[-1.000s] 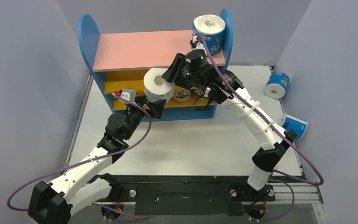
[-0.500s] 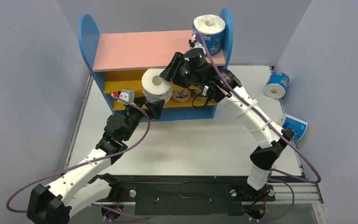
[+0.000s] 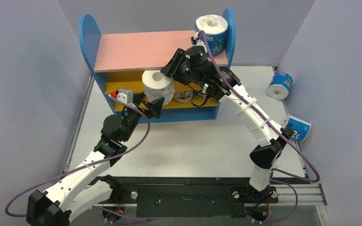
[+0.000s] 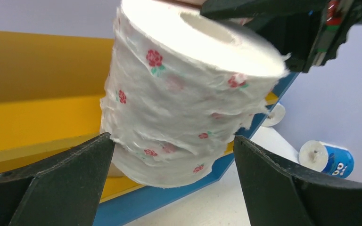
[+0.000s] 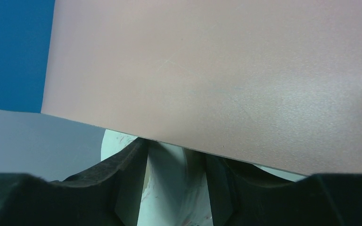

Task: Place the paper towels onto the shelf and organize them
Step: Place the paper towel on the shelf.

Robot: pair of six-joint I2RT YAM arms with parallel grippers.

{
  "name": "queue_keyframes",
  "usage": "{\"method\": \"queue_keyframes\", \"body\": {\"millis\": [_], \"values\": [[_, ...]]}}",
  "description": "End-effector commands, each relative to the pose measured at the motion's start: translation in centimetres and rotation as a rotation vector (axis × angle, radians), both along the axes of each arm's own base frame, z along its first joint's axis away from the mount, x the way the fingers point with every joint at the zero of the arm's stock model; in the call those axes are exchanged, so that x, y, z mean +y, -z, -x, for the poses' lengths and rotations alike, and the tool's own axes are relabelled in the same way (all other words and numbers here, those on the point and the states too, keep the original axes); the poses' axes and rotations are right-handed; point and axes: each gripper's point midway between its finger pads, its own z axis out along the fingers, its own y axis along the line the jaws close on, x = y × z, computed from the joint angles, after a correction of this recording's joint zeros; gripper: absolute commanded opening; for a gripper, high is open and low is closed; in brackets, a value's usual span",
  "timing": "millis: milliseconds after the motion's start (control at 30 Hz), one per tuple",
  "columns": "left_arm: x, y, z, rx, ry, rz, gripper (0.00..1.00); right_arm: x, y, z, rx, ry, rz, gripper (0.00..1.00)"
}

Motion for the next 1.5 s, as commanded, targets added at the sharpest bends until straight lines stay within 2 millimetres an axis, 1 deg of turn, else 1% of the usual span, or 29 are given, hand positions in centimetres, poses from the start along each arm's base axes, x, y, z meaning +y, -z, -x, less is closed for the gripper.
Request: {"method": "queue_keyframes", "body": {"millis": [0, 67, 333, 533, 633, 667, 700, 733, 767, 800, 833, 867, 900, 933, 967, 1000, 1033, 1067, 1100, 1133, 1167, 1200, 1233, 1267, 1300, 1333, 1367, 1400, 1467], "values": [[-0.6, -2.4, -0.5, -0.071, 0.004, 0.01, 0.96, 0.2, 1.7, -1.4, 0.027, 0.034, 0.027, 0.45], [-0.4, -2.1, -0.9, -0.068, -0.015, -0.002, 0.96, 0.1, 1.7, -1.3, 0.025, 0.028, 0.029, 0.49], [1.0, -1.8, -2.5, -0.065, -0.127, -0.013, 0.96, -1.1, -0.9, -0.1, -0.028, 0.009, 0.008, 0.63], [2.3, -1.7, -3.6, -0.051, -0.228, -0.019, 0.96, -2.9, -2.8, 0.8, -0.073, 0.012, 0.0, 0.66], [3.1, -1.7, -4.0, -0.049, -0.278, -0.025, 0.96, -3.7, -2.6, 1.2, -0.08, 0.01, 0.008, 0.66], [3.3, -2.0, -4.0, -0.055, -0.288, -0.03, 0.96, -4.1, -3.0, 1.5, -0.087, 0.01, 0.001, 0.66], [3.5, -2.0, -4.2, -0.057, -0.3, -0.037, 0.96, -4.2, -2.4, 1.6, -0.085, 0.005, 0.008, 0.66], [3.5, -2.1, -4.3, -0.058, -0.306, -0.04, 0.96, -4.6, -3.0, 2.0, -0.097, 0.003, -0.001, 0.66], [3.6, -2.2, -4.5, -0.056, -0.316, -0.045, 0.96, -4.6, -2.2, 2.1, -0.093, -0.001, 0.007, 0.66], [3.6, -2.2, -4.7, -0.053, -0.322, -0.049, 0.96, -5.0, -2.6, 2.5, -0.104, -0.003, -0.002, 0.66], [3.6, -2.0, -5.0, -0.047, -0.331, -0.059, 0.96, -5.1, -1.8, 2.6, -0.101, -0.006, 0.007, 0.66], [3.7, -2.0, -5.2, -0.046, -0.338, -0.063, 0.96, -5.6, -2.3, 3.1, -0.114, -0.004, 0.0, 0.66], [3.8, -2.0, -5.5, -0.042, -0.352, -0.066, 0.96, -5.7, -1.4, 3.3, -0.112, -0.01, 0.015, 0.66], [4.1, -1.6, -5.9, -0.032, -0.37, -0.073, 0.96, -6.1, -1.2, 3.8, -0.124, -0.013, 0.019, 0.66], [4.3, -1.7, -6.1, -0.032, -0.38, -0.073, 0.96, -6.8, -1.8, 4.4, -0.143, -0.012, 0.011, 0.66], [4.5, -1.3, -6.5, -0.021, -0.393, -0.08, 0.96, -6.9, -0.7, 4.5, -0.14, -0.018, 0.034, 0.65], [4.6, -1.5, -6.7, -0.023, -0.399, -0.079, 0.96, -7.6, -1.4, 5.3, -0.166, -0.021, 0.021, 0.65], [4.8, -1.3, -7.0, -0.021, -0.41, -0.079, 0.96, -7.8, -0.4, 5.4, -0.168, -0.025, 0.038, 0.65], [4.9, -1.3, -7.2, -0.021, -0.413, -0.074, 0.96, -8.6, -1.1, 6.1, -0.192, -0.017, 0.029, 0.64], [5.1, -1.2, -7.5, -0.021, -0.418, -0.07, 0.96, -8.9, 0.0, 6.3, -0.195, -0.022, 0.046, 0.64], [5.4, -1.1, -7.7, -0.019, -0.426, -0.07, 0.96, -9.6, -0.6, 7.0, -0.22, -0.018, 0.033, 0.64], [5.3, -1.1, -7.9, -0.018, -0.425, -0.065, 0.96, -9.9, 0.5, 7.1, -0.22, -0.017, 0.045, 0.63], [5.5, -1.1, -8.1, -0.018, -0.427, -0.061, 0.96, -10.8, -0.1, 7.7, -0.245, -0.005, 0.033, 0.63], [5.3, -1.1, -8.3, -0.018, -0.416, -0.054, 0.96, -11.1, 1.0, 7.8, -0.247, -0.001, 0.046, 0.63], [5.3, -1.1, -8.4, -0.019, -0.413, -0.051, 0.96, -12.0, 0.6, 8.2, -0.27, 0.021, 0.037, 0.63], [5.0, -1.1, -8.5, -0.022, -0.402, -0.049, 0.96, -12.4, 1.8, 8.2, -0.264, 0.035, 0.053, 0.63], [4.8, -0.9, -8.7, -0.018, -0.396, -0.052, 0.96, -13.2, 1.4, 8.6, -0.283, 0.05, 0.045, 0.63], [4.5, -1.1, -8.8, -0.022, -0.38, -0.049, 0.96, -13.6, 2.5, 8.7, -0.278, 0.058, 0.064, 0.63], [3.9, -1.1, -9.0, -0.021, -0.356, -0.048, 0.96, -14.8, 3.2, 9.0, -0.285, 0.089, 0.079, 0.63]]}}
